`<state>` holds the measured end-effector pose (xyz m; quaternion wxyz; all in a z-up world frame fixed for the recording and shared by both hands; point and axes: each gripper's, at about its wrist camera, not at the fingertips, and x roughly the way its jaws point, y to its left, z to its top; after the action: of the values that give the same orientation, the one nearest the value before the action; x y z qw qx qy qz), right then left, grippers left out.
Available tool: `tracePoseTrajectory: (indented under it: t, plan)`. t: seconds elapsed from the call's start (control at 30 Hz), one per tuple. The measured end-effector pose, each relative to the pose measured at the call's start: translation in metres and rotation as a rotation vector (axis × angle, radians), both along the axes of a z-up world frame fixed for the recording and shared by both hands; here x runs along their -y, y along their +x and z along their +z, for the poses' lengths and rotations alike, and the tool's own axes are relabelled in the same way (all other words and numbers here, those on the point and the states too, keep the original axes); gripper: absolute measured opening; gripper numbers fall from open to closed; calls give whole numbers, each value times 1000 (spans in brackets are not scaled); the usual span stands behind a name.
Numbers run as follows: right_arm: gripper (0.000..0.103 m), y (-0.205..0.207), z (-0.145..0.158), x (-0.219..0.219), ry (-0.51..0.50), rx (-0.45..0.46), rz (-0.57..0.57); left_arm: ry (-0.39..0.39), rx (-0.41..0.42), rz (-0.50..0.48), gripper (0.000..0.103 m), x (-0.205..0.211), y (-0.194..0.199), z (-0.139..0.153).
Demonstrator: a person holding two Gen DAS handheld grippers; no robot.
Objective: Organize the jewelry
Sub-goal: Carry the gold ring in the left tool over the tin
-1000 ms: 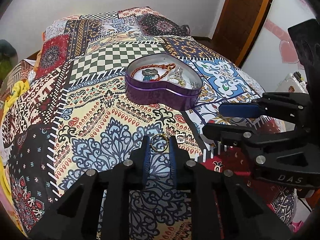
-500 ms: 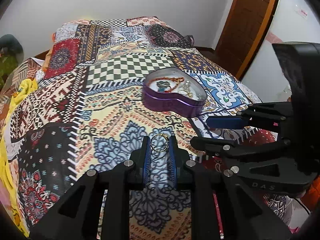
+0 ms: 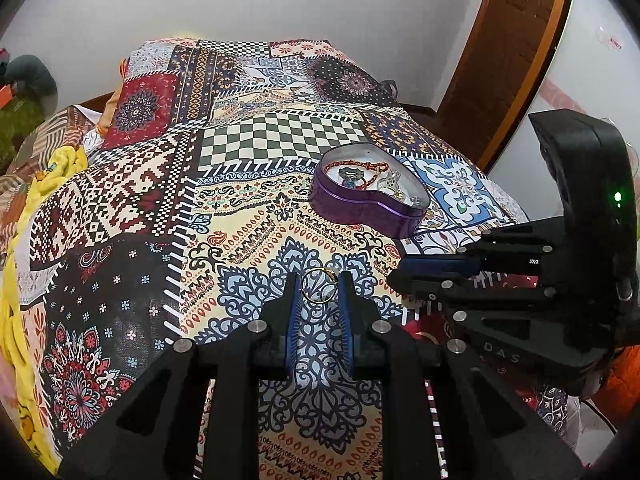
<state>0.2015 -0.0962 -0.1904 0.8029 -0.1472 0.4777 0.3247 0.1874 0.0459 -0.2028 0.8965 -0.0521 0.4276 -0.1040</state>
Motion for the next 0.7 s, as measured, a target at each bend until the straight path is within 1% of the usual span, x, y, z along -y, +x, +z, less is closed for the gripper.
tracePoseTrajectory:
  t: [0.23, 0.53, 0.7]
  plan:
    - [10, 2, 7, 8, 30, 7, -32, 8, 12, 3, 17, 1, -1, 7]
    - [10, 8, 41, 34, 109, 72, -108, 25, 47, 14, 17, 5, 4, 26]
    - [10, 13, 59, 45, 153, 117, -138, 33, 85, 14, 17, 9, 11, 40]
